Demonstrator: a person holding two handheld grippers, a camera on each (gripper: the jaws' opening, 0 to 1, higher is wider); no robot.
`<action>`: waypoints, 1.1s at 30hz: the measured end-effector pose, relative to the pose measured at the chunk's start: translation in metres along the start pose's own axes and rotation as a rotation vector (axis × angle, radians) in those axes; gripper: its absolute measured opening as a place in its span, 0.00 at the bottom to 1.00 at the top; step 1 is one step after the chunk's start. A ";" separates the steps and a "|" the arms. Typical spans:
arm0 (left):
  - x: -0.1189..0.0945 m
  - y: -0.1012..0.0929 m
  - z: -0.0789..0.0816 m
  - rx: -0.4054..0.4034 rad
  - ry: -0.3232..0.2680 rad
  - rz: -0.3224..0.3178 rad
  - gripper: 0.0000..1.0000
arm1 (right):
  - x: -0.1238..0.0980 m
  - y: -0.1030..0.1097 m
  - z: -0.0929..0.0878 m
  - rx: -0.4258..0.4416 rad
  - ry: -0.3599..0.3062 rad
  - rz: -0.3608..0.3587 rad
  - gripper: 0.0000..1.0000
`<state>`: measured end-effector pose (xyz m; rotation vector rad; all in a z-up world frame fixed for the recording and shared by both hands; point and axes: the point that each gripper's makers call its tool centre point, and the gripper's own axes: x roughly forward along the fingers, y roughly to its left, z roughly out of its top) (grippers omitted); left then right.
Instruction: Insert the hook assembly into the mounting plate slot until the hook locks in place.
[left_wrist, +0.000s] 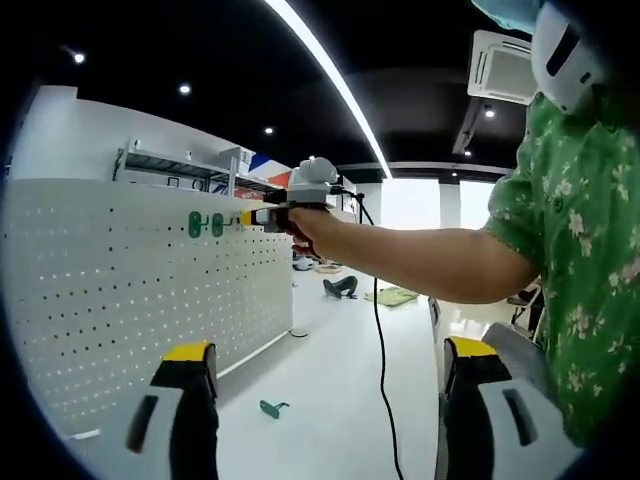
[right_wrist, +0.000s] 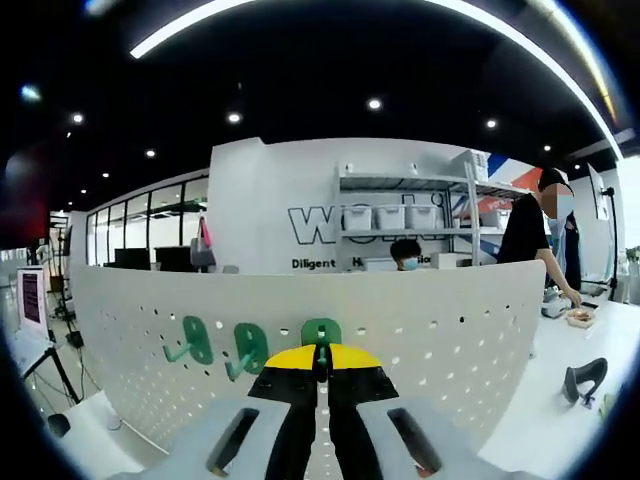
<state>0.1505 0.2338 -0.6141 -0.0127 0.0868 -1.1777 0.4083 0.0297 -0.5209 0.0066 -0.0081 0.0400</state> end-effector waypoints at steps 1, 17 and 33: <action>0.000 0.000 0.000 -0.001 0.000 0.000 0.96 | 0.000 0.000 0.000 -0.002 0.000 0.000 0.01; -0.002 0.003 0.000 -0.004 -0.002 0.006 0.96 | 0.005 -0.001 -0.003 -0.001 0.006 0.000 0.01; -0.002 0.006 0.000 -0.009 0.000 0.011 0.95 | 0.009 -0.001 -0.005 -0.012 0.005 -0.001 0.01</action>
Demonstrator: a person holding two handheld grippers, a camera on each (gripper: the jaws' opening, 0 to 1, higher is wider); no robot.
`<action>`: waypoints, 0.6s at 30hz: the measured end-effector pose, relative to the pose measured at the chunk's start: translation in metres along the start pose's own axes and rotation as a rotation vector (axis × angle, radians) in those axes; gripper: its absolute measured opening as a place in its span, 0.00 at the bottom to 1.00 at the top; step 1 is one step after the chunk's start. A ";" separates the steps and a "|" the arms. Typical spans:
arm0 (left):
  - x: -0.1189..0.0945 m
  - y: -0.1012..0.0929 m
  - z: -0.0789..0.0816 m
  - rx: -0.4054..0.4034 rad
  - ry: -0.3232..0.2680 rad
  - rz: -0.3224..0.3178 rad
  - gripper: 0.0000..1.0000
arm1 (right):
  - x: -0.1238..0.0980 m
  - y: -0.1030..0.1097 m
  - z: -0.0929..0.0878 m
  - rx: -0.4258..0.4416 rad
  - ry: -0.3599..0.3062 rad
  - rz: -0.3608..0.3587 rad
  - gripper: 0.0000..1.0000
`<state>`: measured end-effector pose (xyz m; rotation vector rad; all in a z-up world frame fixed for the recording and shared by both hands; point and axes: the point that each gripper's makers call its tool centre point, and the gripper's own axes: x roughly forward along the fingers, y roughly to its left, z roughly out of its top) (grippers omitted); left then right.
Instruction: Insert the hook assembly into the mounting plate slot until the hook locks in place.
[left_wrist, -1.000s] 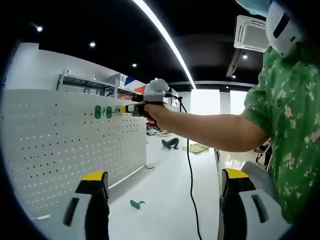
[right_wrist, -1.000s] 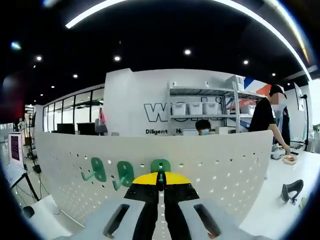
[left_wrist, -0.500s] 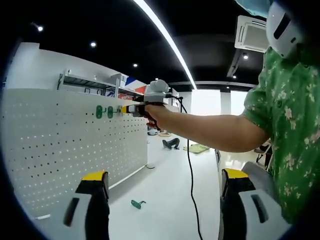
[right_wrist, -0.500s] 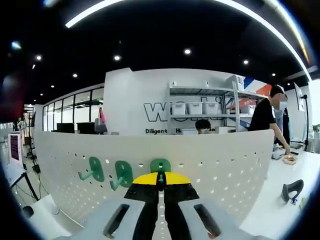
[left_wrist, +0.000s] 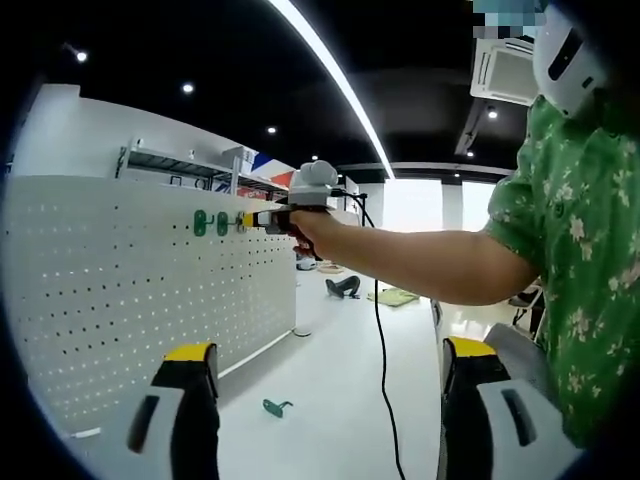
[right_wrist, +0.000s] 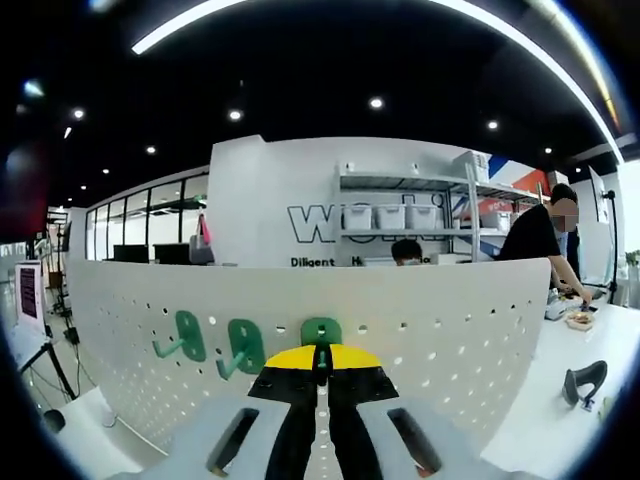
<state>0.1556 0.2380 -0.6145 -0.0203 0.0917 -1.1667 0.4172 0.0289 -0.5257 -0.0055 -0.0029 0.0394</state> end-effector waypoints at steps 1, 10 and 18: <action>0.000 0.000 0.000 0.000 0.001 0.001 0.95 | 0.000 0.000 0.000 -0.001 0.001 0.000 0.01; -0.001 0.002 -0.001 -0.003 0.000 0.002 0.95 | 0.001 0.000 -0.001 -0.021 0.008 0.005 0.01; 0.000 0.002 -0.001 -0.004 0.001 0.000 0.95 | 0.000 0.001 -0.002 -0.042 0.016 0.007 0.01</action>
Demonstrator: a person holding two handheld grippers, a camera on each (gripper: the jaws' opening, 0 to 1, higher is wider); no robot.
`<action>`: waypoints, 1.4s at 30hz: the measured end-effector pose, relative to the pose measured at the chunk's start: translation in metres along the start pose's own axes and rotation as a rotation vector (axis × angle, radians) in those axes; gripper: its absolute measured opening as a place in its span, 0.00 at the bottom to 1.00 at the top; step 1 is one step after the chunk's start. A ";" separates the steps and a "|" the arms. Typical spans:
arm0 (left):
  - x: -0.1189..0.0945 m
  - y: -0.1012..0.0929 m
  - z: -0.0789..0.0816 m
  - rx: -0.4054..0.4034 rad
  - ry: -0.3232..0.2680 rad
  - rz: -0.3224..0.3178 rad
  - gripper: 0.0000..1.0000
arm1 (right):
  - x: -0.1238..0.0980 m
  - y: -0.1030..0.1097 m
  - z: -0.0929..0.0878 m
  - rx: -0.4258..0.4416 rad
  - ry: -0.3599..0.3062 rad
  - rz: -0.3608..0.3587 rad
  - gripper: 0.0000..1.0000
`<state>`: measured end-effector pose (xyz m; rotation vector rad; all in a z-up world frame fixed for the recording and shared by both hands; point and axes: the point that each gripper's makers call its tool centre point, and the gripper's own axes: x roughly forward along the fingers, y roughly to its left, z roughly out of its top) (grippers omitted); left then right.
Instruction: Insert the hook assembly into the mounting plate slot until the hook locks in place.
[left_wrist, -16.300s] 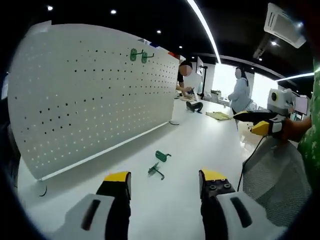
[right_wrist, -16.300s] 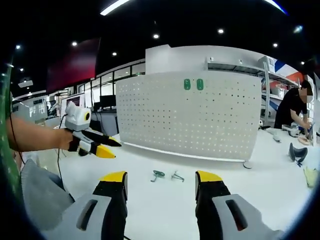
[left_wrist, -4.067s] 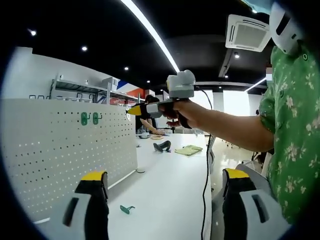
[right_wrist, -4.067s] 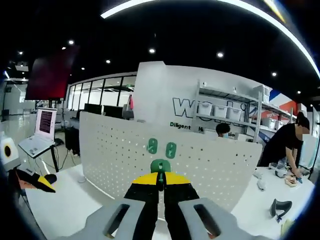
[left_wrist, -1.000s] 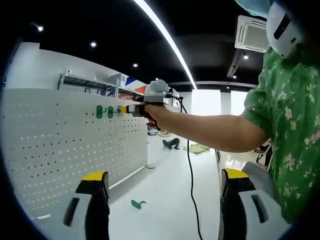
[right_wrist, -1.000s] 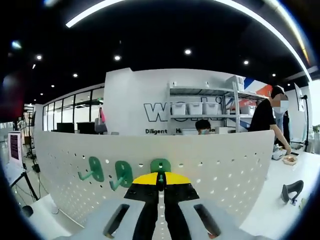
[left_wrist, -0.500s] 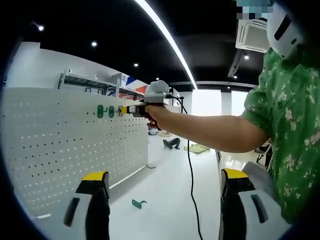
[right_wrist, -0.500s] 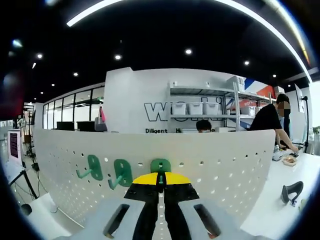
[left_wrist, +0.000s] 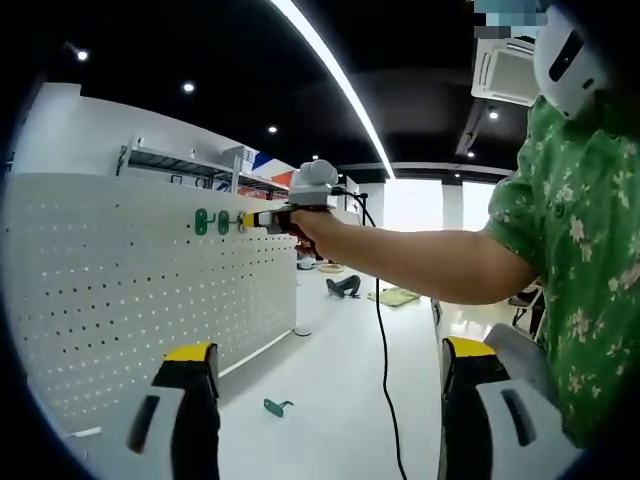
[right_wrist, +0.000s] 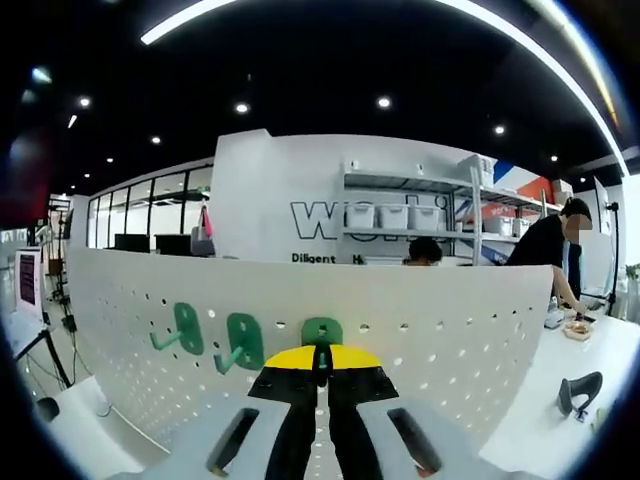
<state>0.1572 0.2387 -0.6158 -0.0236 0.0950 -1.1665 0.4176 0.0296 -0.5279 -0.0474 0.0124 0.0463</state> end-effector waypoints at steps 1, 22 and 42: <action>0.000 0.000 0.000 0.000 -0.001 0.001 0.95 | 0.000 0.000 0.000 -0.001 -0.001 0.000 0.01; 0.000 0.000 0.000 0.002 0.000 -0.001 0.94 | 0.000 0.002 -0.003 -0.061 0.022 0.008 0.03; 0.000 0.001 0.001 0.002 0.000 0.001 0.95 | -0.003 0.001 -0.009 -0.053 0.016 0.005 0.15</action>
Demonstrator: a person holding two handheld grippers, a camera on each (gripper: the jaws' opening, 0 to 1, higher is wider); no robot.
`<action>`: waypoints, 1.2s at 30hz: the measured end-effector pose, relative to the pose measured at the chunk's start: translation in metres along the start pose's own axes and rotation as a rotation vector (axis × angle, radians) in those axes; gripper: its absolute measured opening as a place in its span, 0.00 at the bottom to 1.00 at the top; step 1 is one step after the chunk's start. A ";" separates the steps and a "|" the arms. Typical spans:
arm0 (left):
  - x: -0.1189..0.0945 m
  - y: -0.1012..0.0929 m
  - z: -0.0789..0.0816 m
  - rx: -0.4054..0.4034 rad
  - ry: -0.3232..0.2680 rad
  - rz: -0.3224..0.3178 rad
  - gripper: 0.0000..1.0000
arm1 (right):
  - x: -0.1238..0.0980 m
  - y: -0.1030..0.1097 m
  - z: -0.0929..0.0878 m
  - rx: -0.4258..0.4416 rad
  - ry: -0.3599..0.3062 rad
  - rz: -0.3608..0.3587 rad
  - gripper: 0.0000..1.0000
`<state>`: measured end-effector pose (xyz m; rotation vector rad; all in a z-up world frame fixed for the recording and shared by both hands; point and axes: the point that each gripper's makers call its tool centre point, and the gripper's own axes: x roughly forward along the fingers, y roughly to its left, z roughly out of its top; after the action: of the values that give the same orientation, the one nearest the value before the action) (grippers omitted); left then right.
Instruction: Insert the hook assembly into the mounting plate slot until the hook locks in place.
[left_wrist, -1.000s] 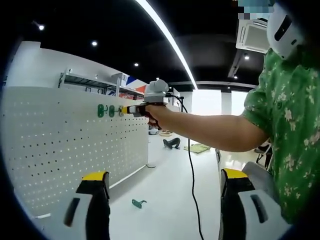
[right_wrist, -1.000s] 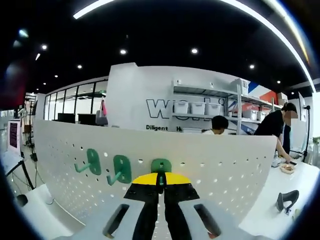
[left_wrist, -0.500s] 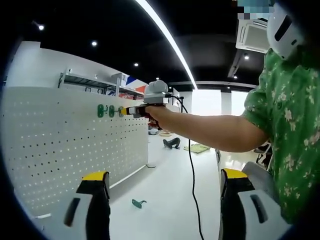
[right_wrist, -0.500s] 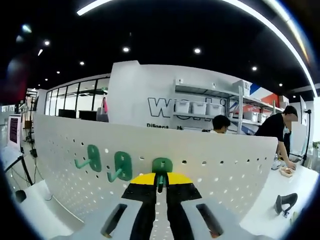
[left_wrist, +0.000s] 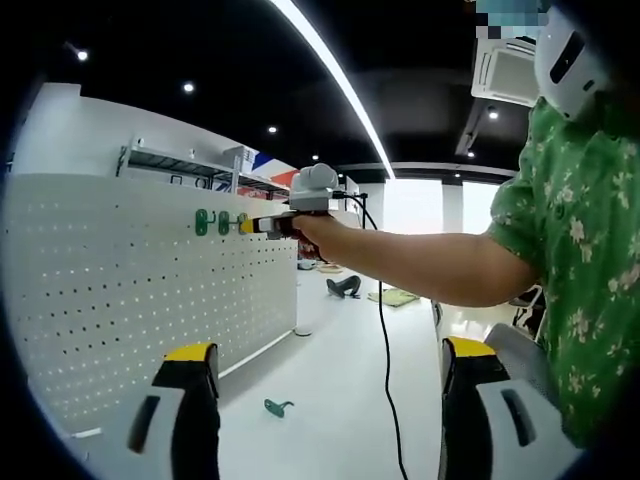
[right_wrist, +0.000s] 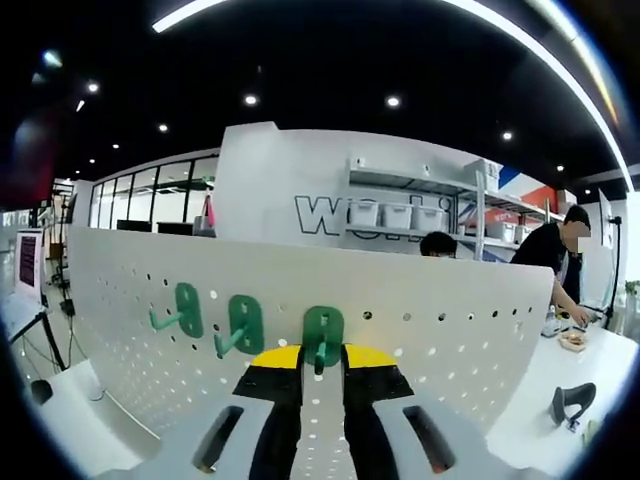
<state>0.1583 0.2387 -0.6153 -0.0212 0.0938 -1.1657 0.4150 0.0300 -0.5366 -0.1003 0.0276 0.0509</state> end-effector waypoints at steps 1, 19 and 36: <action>0.000 0.000 0.000 0.000 0.000 0.000 0.95 | 0.000 0.000 0.000 0.000 -0.001 0.000 0.15; 0.000 -0.003 0.001 0.003 0.000 -0.003 0.96 | -0.013 -0.007 -0.004 0.001 -0.011 -0.018 0.33; 0.002 -0.005 -0.001 0.000 0.018 -0.009 0.97 | -0.051 0.003 -0.028 0.018 0.007 0.034 0.41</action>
<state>0.1546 0.2353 -0.6161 -0.0108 0.1101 -1.1746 0.3633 0.0272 -0.5630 -0.0824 0.0371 0.0840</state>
